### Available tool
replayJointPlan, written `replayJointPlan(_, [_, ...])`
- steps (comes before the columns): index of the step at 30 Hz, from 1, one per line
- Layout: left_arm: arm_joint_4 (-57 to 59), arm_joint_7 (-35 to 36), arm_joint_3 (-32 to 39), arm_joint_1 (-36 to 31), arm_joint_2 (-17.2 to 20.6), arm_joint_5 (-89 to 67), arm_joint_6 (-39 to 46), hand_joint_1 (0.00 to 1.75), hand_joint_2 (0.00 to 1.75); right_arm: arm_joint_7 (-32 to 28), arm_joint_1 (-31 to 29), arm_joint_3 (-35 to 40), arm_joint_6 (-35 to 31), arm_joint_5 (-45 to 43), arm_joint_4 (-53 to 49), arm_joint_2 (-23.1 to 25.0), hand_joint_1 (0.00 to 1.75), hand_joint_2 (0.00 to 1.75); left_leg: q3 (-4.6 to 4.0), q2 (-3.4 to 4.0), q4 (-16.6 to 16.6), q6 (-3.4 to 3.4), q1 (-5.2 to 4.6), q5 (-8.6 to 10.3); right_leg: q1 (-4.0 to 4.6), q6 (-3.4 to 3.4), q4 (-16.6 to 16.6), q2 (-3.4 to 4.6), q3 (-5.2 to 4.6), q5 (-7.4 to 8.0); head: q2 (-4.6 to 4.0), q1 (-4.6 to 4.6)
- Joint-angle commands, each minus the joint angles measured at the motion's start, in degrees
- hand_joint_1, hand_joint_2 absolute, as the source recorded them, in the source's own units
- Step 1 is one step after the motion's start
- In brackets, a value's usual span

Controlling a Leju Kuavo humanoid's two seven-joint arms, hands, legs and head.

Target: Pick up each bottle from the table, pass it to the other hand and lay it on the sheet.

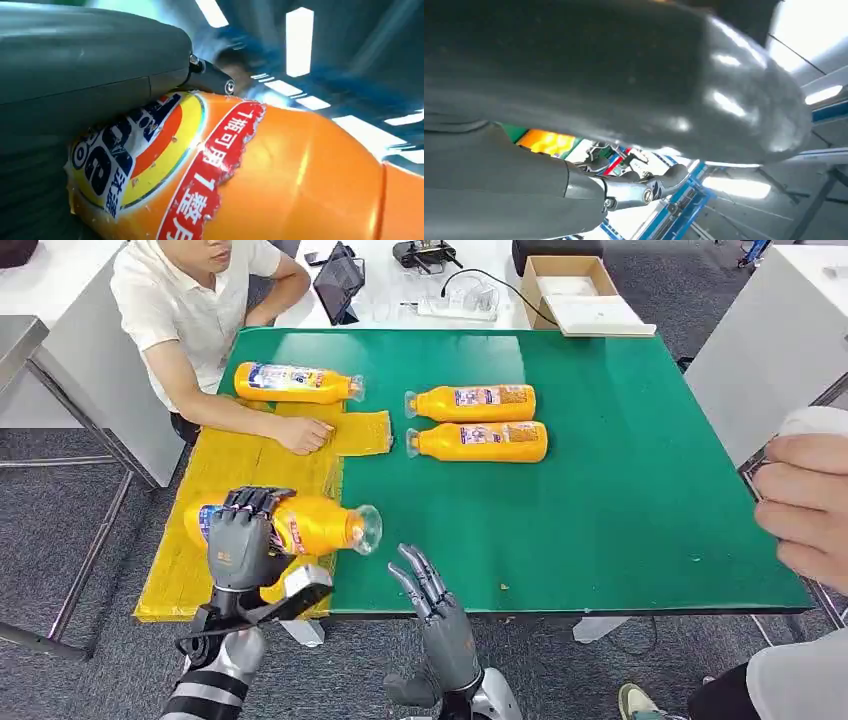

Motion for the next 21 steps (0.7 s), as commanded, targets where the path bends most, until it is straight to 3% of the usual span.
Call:
replayJointPlan(1, [19.2,6.4,-3.4,-11.2,3.2,-0.7,0.1,1.75,1.75,-1.8,-2.0,1.6,-1.4,-0.8,-0.6,-1.3,0.0,0.0,0.07,-0.07,0.0,-0.08,0.03,0.03,0.04,-0.09,0.0,-0.11,0.1,-0.01,0.0,0.0])
replayJointPlan(4, [21.0,8.4,-4.8,-11.9,4.0,-0.9,-0.5,1.75,1.75,-1.8,-2.1,1.9,-1.1,-1.2,-0.7,-1.3,0.0,0.0,0.22,0.07,0.0,-0.14,0.09,-0.04,0.1,-0.16,0.0,-0.05,0.24,-0.06,-0.02,0.0])
replayJointPlan(8, [31.0,12.7,-6.2,-18.2,5.2,3.0,-7.0,1.75,1.75,-1.8,-3.2,2.5,0.3,-1.9,0.0,-0.7,0.0,0.0,0.09,0.01,0.0,-0.1,0.07,0.01,0.06,-0.09,0.0,-0.09,0.12,-0.03,-0.02,0.0])
replayJointPlan(9, [33.5,13.1,-6.2,-19.6,5.4,3.6,-7.7,1.75,1.75,-1.8,-3.4,2.8,0.7,-2.1,0.2,-0.6,0.0,1.75,0.13,-0.03,0.0,-0.13,0.11,0.01,0.11,-0.14,0.0,-0.15,0.19,-0.04,0.0,0.0])
replayJointPlan(21, [35.5,13.4,-6.0,-20.8,5.6,4.2,-8.3,1.75,1.75,-1.8,-3.6,2.8,1.2,-2.4,0.6,-0.3,0.0,1.75,0.12,0.1,0.0,-0.13,0.12,-0.04,0.11,-0.13,0.1,-0.01,0.16,-0.06,0.0,0.0])
